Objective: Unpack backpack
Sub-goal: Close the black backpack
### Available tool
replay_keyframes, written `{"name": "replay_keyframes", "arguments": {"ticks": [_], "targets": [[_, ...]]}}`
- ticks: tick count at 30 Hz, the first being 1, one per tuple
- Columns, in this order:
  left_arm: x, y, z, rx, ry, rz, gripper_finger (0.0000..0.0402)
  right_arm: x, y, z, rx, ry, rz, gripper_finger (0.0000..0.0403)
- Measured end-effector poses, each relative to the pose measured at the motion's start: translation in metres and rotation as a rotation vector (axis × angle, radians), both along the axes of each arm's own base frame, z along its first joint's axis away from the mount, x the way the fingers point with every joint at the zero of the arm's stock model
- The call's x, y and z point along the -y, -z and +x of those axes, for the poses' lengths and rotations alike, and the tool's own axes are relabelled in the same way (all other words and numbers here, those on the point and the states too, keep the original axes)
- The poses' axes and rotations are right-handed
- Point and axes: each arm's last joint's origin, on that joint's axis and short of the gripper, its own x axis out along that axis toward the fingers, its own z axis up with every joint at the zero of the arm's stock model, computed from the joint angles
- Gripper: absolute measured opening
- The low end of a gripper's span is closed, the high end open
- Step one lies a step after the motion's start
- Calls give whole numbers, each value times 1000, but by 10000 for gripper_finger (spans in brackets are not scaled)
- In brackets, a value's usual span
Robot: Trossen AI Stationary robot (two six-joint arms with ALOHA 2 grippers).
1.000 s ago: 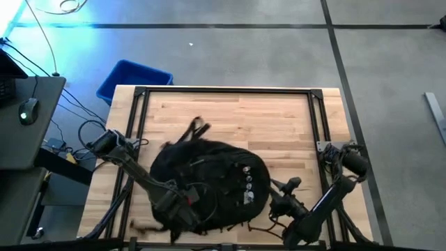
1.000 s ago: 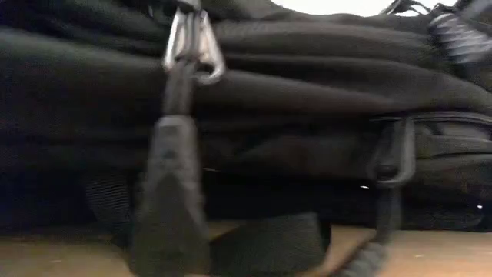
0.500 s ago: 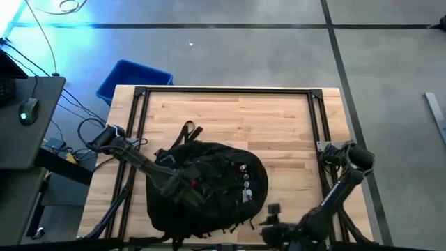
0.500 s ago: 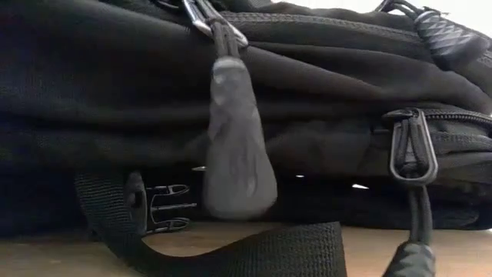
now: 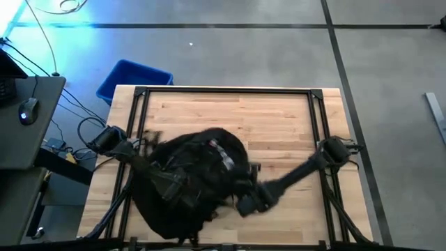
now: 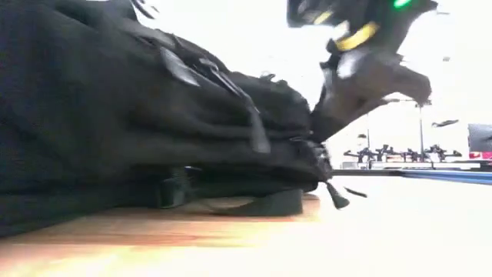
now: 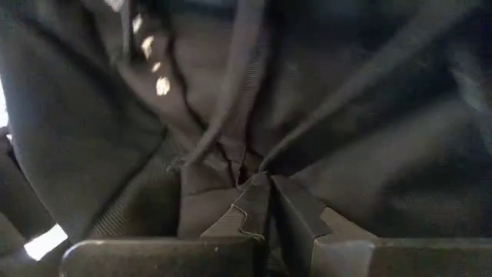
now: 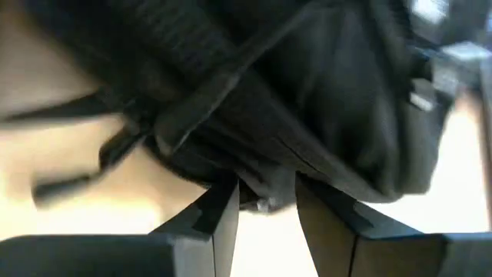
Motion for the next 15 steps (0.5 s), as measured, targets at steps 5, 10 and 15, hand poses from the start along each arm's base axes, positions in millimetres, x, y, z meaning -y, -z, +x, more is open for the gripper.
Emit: {"name": "replay_keyframes", "arguments": {"ticks": [5, 10, 15], "targets": [[26, 0, -18, 36, -21, 17, 0, 20, -1, 9, -3, 48, -8, 112], [57, -12, -29, 115, -68, -60, 0, 9, -6, 1, 24, 37, -42, 112], [76, -20, -45, 140, -107, -61, 0, -5, -18, -19, 52, 50, -92, 112]]}}
